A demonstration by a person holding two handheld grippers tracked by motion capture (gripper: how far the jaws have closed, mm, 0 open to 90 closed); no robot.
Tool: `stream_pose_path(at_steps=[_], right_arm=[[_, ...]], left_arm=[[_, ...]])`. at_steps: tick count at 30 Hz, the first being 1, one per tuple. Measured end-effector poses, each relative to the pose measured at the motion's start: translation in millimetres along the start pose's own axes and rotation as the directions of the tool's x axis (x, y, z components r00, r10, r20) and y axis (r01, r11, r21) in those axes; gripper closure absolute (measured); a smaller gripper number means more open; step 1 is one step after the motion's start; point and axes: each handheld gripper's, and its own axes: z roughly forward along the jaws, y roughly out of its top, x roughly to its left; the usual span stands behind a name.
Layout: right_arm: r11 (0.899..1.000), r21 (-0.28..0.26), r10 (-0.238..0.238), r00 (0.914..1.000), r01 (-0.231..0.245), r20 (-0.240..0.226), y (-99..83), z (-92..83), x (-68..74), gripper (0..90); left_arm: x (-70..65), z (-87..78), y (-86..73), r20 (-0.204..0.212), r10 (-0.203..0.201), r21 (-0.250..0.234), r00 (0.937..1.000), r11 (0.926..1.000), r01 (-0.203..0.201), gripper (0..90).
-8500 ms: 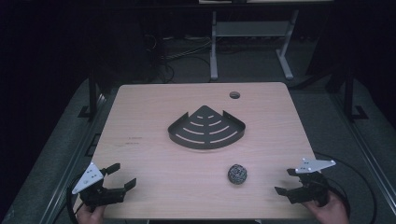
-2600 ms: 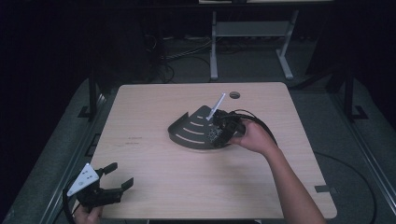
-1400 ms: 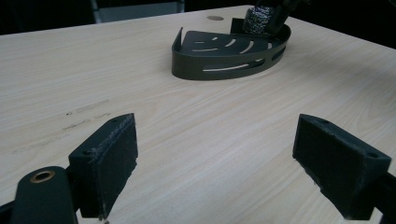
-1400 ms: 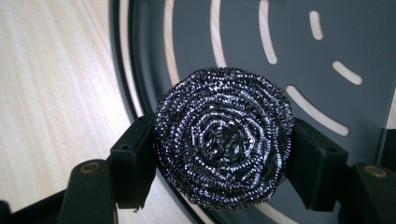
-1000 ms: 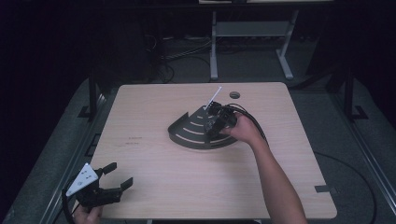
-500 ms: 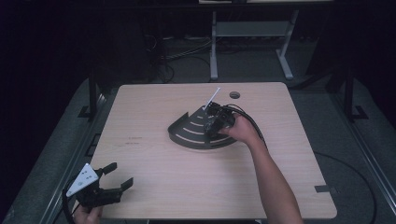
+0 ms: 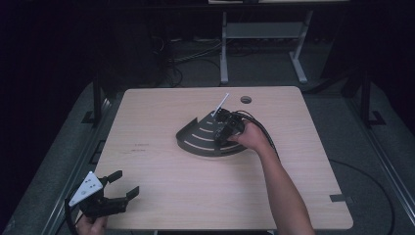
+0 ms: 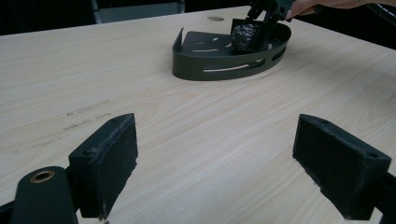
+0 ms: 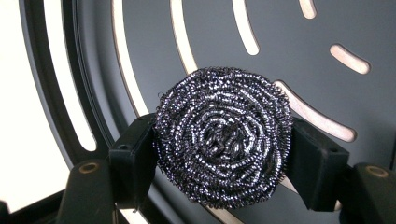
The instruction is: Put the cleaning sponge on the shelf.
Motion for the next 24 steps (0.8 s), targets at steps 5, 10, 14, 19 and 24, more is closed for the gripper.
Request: stream_pose_path(at_steps=[5,10,14,19,24], right_arm=[[1.000,0.003,0.007,1.0000,-0.007,-0.004,0.8,2.2,-0.6,30.7],[1.000,0.006,0.005,1.0000,-0.005,-0.006,0.9,4.3,0.0,30.8],[1.000,0.004,0.010,0.9999,-0.010,-0.014,0.3,4.4,-1.2,30.9],[1.000,0.004,0.013,0.9999,-0.013,-0.012,-0.3,3.5,-1.5,30.9],[1.000,0.004,0.011,0.9997,-0.011,-0.020,-0.7,2.8,-1.3,30.7]], left_arm=[[-0.2,-0.9,-0.2,-0.003,0.004,-0.001,1.0000,1.0000,-0.004,13.3],[0.9,-3.3,0.5,-0.010,-0.004,-0.025,0.9999,0.9997,0.004,13.2],[1.0,-0.8,1.0,-0.006,-0.003,-0.015,1.0000,0.9999,0.003,13.3],[-0.3,1.5,1.4,-0.001,0.002,-0.008,1.0000,1.0000,-0.002,13.2],[0.9,0.0,1.0,-0.005,-0.006,-0.012,1.0000,0.9999,0.006,13.3]])
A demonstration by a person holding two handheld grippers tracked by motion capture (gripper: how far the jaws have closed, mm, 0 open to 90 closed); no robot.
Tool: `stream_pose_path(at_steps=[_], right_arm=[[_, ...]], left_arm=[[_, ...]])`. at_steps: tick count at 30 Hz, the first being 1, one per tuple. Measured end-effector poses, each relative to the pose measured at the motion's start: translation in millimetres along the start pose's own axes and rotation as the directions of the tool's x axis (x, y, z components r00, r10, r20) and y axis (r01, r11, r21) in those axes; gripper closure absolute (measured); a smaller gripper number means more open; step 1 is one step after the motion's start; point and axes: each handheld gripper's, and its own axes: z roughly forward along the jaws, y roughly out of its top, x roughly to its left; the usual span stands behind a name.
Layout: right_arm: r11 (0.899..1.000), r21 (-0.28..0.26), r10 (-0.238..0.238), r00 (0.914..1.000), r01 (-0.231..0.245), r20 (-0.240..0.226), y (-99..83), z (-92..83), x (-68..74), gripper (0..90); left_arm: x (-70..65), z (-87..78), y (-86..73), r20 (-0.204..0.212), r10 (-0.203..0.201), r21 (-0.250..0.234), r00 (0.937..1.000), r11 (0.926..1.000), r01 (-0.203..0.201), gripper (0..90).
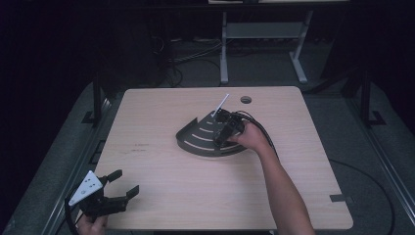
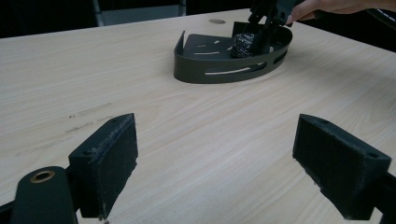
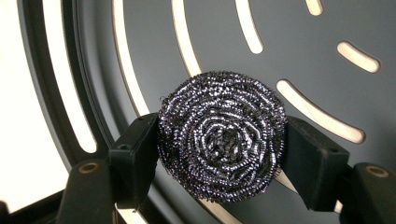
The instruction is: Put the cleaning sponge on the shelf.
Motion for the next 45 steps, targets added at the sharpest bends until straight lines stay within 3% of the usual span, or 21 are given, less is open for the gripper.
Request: stream_pose_path(at_steps=[14,23,45], right_arm=[[0.999,-0.039,-0.016,0.9997,0.015,-0.019,-1.1,-13.5,5.8,23.1],[0.998,-0.054,-0.017,0.9997,0.016,-0.018,-4.0,-25.2,7.5,22.5],[0.998,-0.051,-0.025,0.9995,0.024,-0.018,-9.0,-33.4,9.1,22.1]], left_arm=[[-0.5,-0.7,-0.6,-0.005,0.006,0.005,1.0000,1.0000,-0.006,13.2],[-1.1,-2.1,-0.8,-0.005,0.005,0.003,1.0000,1.0000,-0.005,13.3],[-0.2,-1.5,-0.7,-0.003,-0.003,0.000,1.0000,1.0000,0.003,13.3]])
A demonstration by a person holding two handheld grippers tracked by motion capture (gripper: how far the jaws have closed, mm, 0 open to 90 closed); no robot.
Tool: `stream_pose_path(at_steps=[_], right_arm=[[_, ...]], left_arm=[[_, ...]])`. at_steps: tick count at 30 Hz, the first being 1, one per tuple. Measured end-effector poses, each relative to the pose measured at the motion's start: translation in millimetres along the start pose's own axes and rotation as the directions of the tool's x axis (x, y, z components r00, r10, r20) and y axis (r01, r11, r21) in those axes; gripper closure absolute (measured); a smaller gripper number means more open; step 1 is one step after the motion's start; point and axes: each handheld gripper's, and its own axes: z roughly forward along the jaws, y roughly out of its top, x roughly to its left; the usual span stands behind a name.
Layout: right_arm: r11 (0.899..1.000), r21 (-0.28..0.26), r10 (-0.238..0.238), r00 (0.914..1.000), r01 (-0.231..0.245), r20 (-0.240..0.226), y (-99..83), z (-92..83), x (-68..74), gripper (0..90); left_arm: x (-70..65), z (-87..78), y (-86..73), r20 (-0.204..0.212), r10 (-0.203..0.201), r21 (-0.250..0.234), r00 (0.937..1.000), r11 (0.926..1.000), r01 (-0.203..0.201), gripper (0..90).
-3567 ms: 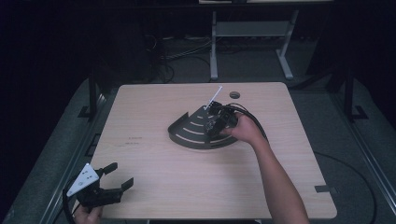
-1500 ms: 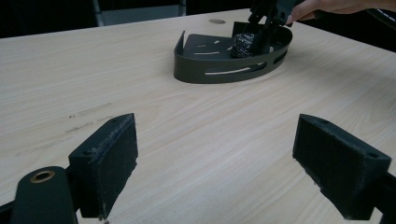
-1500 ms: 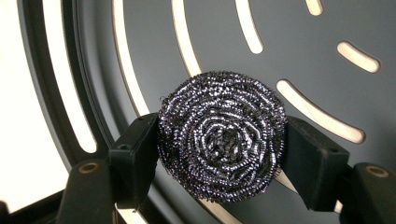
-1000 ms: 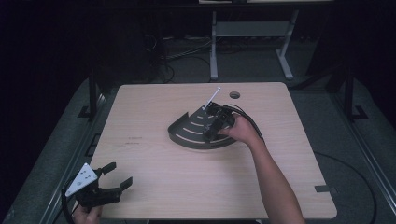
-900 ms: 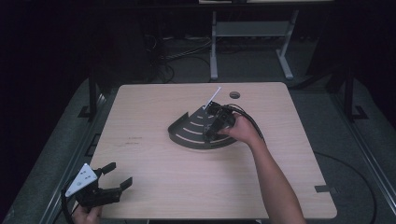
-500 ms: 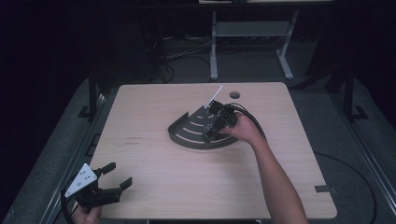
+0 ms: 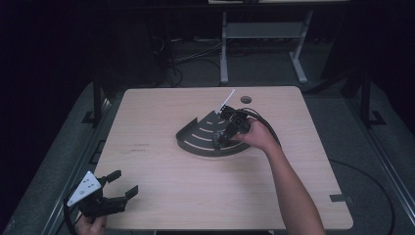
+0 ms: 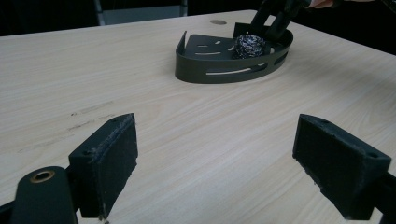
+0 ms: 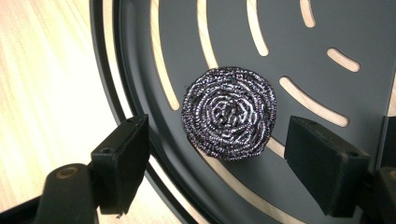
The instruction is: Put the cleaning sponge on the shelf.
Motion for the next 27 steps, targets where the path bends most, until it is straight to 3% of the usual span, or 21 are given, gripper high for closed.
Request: stream_pose_path(at_steps=[10,27], right_arm=[[1.000,-0.030,0.006,0.9999,-0.006,0.014,-9.9,-14.6,0.7,22.1],[0.999,-0.035,0.021,0.9995,-0.020,0.025,-29.1,-30.1,-1.9,21.5]], left_arm=[[-1.4,1.2,0.8,0.001,0.006,0.005,1.0000,1.0000,-0.006,13.3],[-3.4,3.4,1.4,0.002,0.010,0.009,0.9999,0.9999,-0.010,13.3]])
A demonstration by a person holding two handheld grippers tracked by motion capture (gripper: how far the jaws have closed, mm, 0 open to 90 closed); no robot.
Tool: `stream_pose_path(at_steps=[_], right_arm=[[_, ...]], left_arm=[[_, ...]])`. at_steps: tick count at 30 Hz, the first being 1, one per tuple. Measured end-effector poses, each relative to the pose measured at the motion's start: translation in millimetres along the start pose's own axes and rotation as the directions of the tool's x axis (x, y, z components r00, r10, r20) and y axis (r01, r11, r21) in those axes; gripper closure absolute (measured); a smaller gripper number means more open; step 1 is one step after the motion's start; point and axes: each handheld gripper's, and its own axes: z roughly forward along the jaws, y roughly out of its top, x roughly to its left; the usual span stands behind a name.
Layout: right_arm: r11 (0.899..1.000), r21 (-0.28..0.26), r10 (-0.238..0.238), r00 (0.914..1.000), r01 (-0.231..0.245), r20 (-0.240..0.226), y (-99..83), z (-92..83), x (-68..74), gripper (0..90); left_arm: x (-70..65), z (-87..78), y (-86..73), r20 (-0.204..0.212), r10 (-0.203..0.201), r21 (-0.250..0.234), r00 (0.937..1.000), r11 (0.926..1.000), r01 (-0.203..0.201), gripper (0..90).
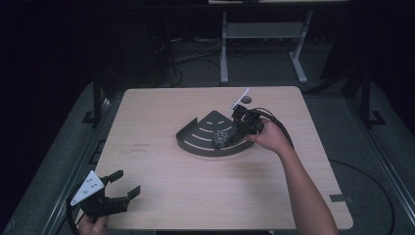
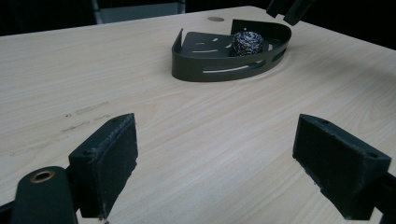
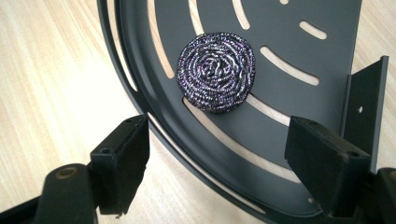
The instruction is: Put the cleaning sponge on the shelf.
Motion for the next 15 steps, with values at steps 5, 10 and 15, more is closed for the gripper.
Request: stream_pose_path(at_steps=[5,10,15], right_arm=[[1.000,-0.005,-0.006,0.9999,0.006,0.011,-4.5,-6.3,2.0,21.3],[1.000,-0.016,0.003,0.9999,-0.002,0.013,-11.8,-10.8,0.9,21.4],[1.000,-0.018,0.010,0.9998,-0.010,0.016,-20.2,-14.9,0.5,21.3]], left_arm=[[0.5,-0.2,-0.1,0.000,-0.003,-0.002,1.0000,1.0000,0.003,13.3],[-0.1,0.5,0.2,0.001,0.004,0.003,1.0000,1.0000,-0.004,13.2],[0.3,0.5,0.1,-0.002,0.001,0.003,1.0000,1.0000,-0.001,13.3]])
